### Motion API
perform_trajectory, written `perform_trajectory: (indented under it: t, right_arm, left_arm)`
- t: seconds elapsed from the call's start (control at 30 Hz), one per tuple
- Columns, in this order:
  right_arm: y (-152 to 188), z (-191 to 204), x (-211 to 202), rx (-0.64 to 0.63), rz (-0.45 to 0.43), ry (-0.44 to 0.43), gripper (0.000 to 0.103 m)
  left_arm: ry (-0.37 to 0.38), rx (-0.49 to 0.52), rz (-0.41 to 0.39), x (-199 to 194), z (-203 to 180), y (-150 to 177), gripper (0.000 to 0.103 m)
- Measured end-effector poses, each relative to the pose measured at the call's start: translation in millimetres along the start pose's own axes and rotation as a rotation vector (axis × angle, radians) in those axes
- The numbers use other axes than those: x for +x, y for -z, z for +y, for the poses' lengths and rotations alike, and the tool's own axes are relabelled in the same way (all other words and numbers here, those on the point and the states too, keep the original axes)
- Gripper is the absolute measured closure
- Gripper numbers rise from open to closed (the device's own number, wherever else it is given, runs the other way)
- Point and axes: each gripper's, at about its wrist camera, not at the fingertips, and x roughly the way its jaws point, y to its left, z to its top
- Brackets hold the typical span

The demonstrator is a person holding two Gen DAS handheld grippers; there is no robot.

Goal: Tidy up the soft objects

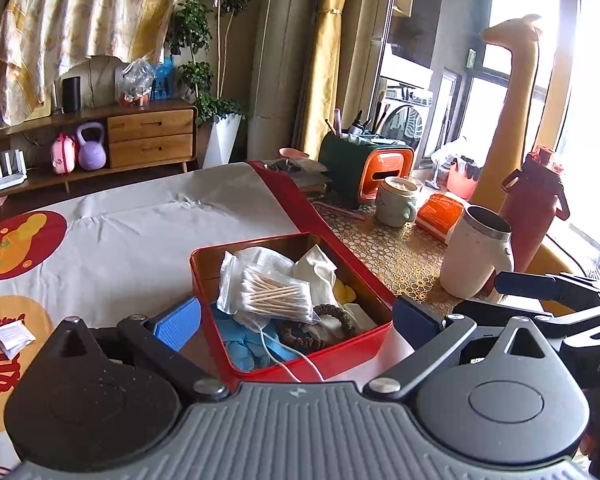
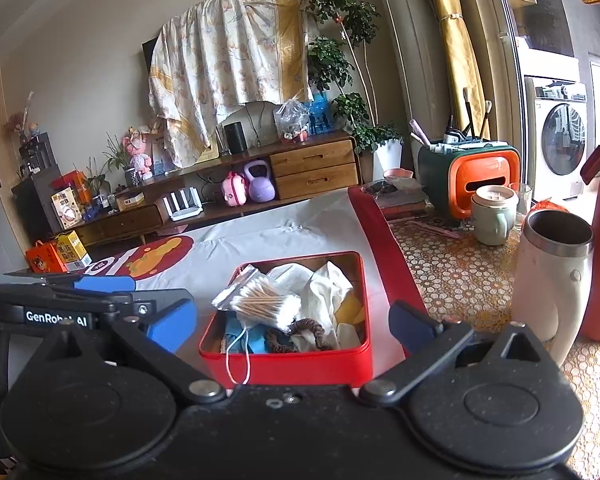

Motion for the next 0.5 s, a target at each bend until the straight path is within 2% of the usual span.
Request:
perform_trajectory:
  t: [0.5]
  right_arm:
    - [6.4, 0.5, -6.5, 0.042, 0.0, -0.006, 0.0]
  left_arm:
    - [-0.005, -0.012, 0.013, -10.6, 4.0, 11.4, 0.0]
